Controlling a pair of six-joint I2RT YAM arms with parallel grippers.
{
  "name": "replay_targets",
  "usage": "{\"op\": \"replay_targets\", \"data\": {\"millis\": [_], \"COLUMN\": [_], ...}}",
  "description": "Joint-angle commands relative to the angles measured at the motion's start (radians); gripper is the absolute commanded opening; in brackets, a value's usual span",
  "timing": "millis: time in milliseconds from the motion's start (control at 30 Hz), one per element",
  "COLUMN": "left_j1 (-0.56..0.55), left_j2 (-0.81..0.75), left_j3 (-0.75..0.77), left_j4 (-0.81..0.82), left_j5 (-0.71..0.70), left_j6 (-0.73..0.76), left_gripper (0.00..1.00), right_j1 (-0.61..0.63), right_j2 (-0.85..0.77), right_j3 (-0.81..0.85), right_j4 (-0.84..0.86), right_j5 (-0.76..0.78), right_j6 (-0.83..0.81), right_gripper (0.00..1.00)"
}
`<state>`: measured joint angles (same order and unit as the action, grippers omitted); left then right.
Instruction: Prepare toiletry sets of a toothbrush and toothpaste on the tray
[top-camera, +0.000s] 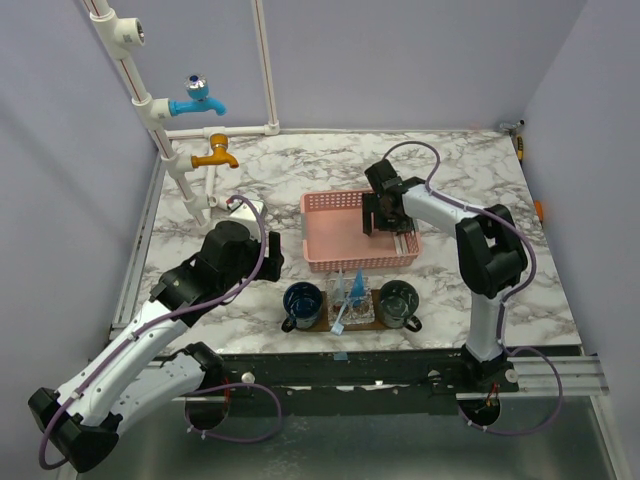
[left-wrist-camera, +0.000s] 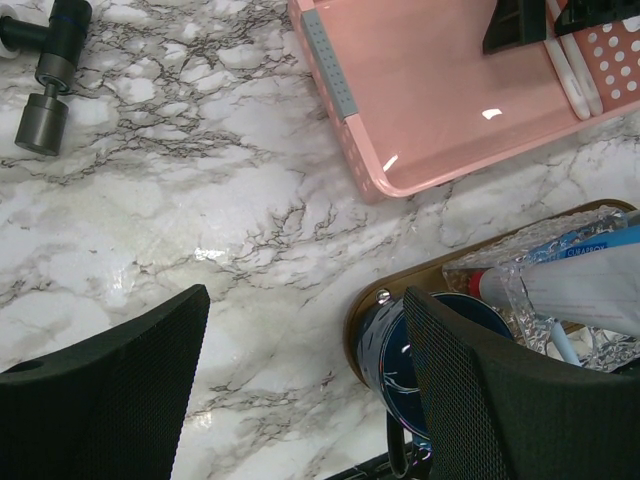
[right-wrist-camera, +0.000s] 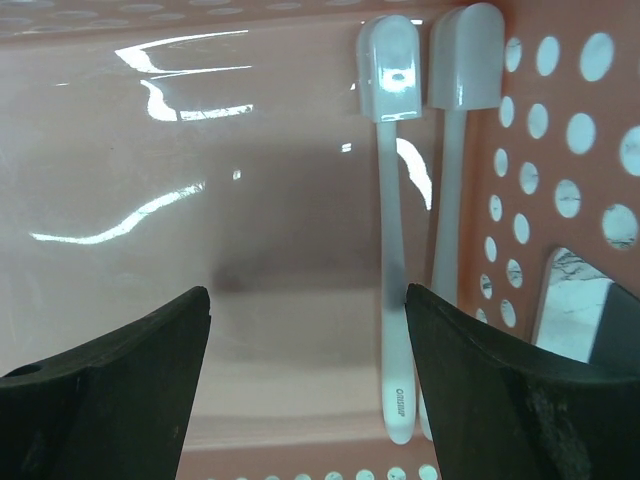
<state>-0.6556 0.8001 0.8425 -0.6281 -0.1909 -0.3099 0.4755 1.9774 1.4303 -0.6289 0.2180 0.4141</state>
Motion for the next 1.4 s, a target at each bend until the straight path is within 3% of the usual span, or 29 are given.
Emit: {"op": "replay_targets", "data": {"millis": [0, 267, 367, 633, 1067, 1367], "left_j1": [0.009, 0.014, 0.016, 0.02, 0.022, 0.022], "left_j2": [-0.001, 0.009, 0.013, 0.016, 0.009, -0.003], "left_j3": [-0.005, -0.003, -0.001, 0.0, -0.002, -0.006], "left_j4": [0.021, 0.022, 0.023, 0.022, 0.021, 0.024], "left_j5": [0.02, 0.024, 0.025, 0.027, 0.022, 0.031], "left_j6": [0.012, 0.012, 0.012, 0.014, 0.014, 0.014], "left_gripper": [0.79, 0.79, 0.79, 0.79, 0.79, 0.79], "right_j1": [-0.012, -0.018, -0.019, -0.018, -0.019, -0.018], "right_j2": [0.036, 0.062, 0.063, 0.064, 0.044, -0.075], "right_j3": [0.021, 0.006, -0.005, -0.014, -0.039, -0.065], "right_j4": [0.029, 0.047, 0.058, 0.061, 0.064, 0.076], "right_j5": [-0.062, -0.122, -0.15, -0.165, -0.192, -0.224], "right_j6": [-0.001, -0.01, -0.016, -0.016, -0.015, 0.004], "right_gripper": [0.82, 0.8, 0.75, 0.53, 0.01, 0.0]}}
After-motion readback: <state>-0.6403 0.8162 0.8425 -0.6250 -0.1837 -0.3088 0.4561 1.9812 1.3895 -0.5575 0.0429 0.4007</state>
